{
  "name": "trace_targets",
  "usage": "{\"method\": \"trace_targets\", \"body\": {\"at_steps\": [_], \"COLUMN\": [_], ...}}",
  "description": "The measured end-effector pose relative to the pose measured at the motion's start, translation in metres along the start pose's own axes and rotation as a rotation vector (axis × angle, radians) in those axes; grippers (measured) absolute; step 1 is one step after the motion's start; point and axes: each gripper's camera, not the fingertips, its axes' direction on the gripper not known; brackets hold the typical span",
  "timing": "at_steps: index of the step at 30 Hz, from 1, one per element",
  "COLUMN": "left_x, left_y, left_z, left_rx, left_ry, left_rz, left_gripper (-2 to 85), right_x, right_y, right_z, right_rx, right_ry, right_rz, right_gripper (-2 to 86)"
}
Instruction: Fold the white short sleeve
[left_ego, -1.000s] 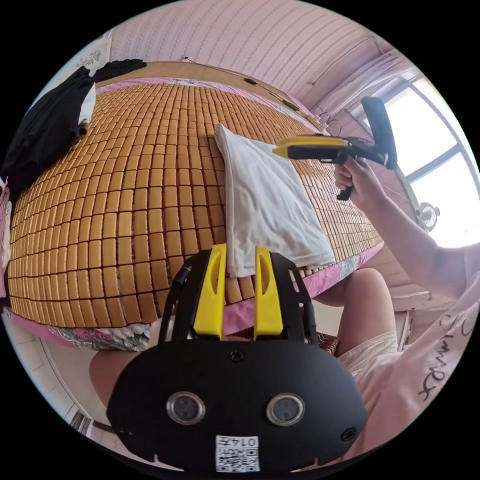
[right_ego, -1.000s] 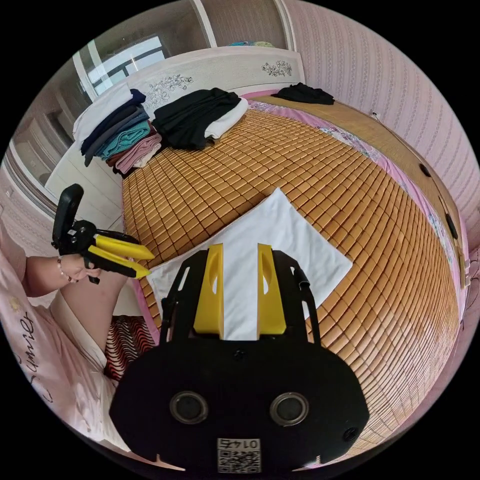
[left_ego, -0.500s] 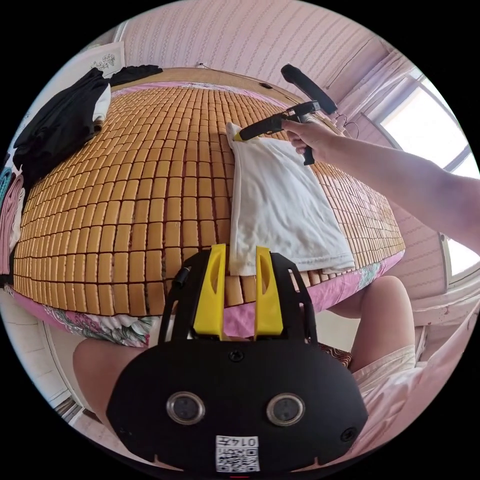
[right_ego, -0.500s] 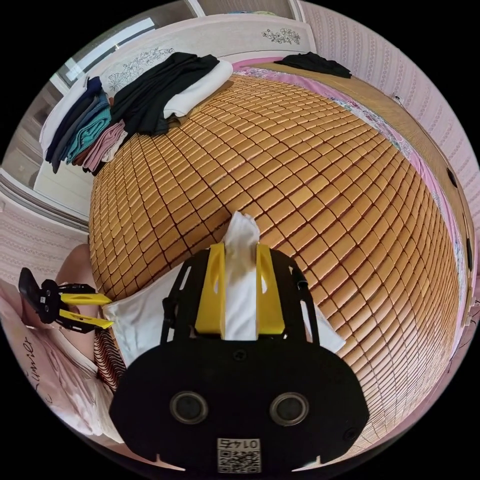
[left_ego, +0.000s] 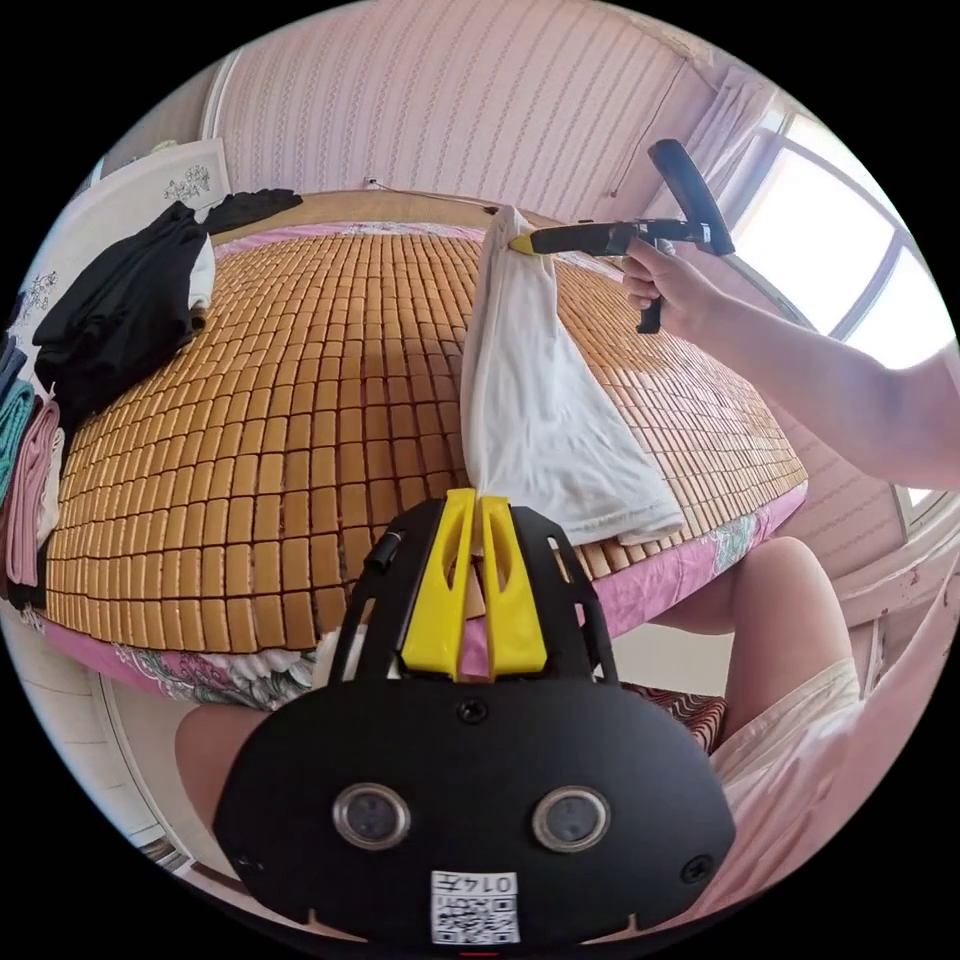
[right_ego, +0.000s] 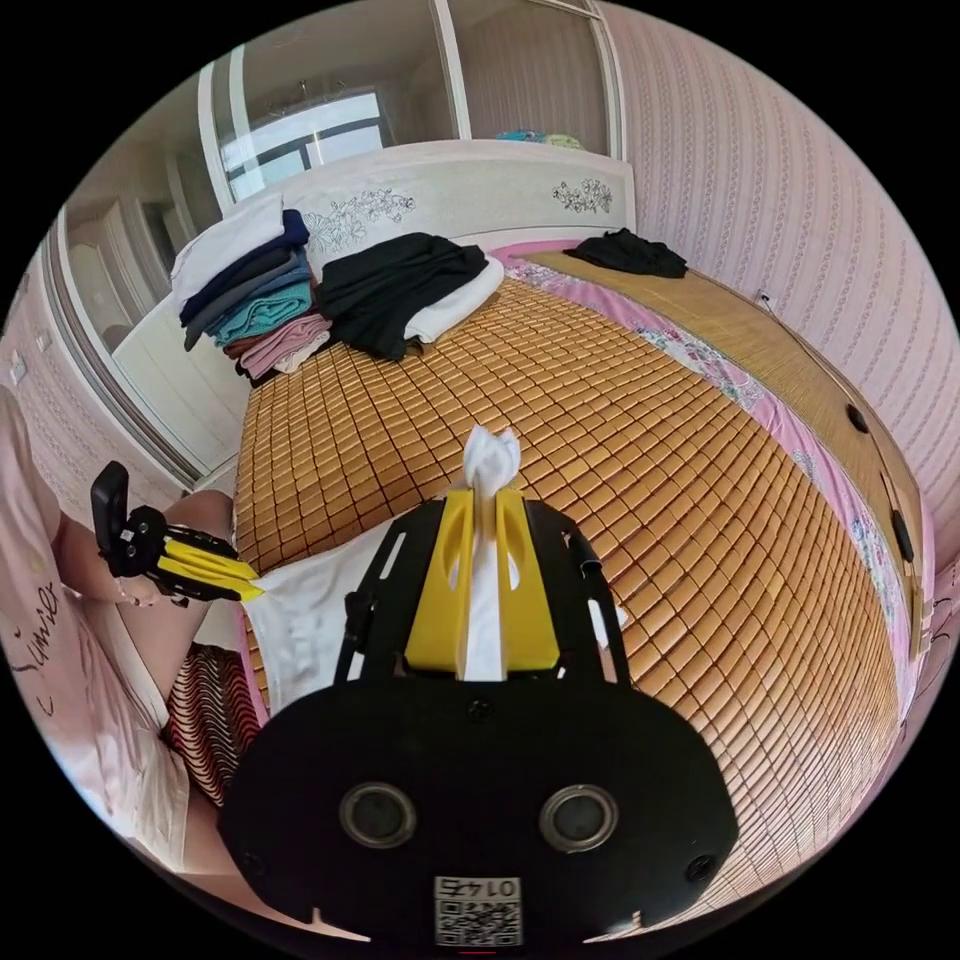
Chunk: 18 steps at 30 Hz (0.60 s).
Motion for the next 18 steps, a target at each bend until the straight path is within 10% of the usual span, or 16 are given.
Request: {"method": "trace_targets", "body": {"at_steps": [11,18], "left_x": [-0.013,-0.140], "left_y": [-0.009,-0.073], "left_z": [-0.135,-0.230], "left_rx": [0.304,0.526], "left_ry": [0.077,-0.210], "left_rz": [-0.051,-0.172], "left_gripper": [-0.9,4.3], "right_x": [-0.068,-0.142], "right_y": [-0.083,-0.376], "right_z": [-0.086,-0.003], "right_rx": [0.305,0.185], "right_ry": [-0.050,-0.132], "right_rz": [-0.133,-0.305], "right_gripper": [2.9,7.0]}}
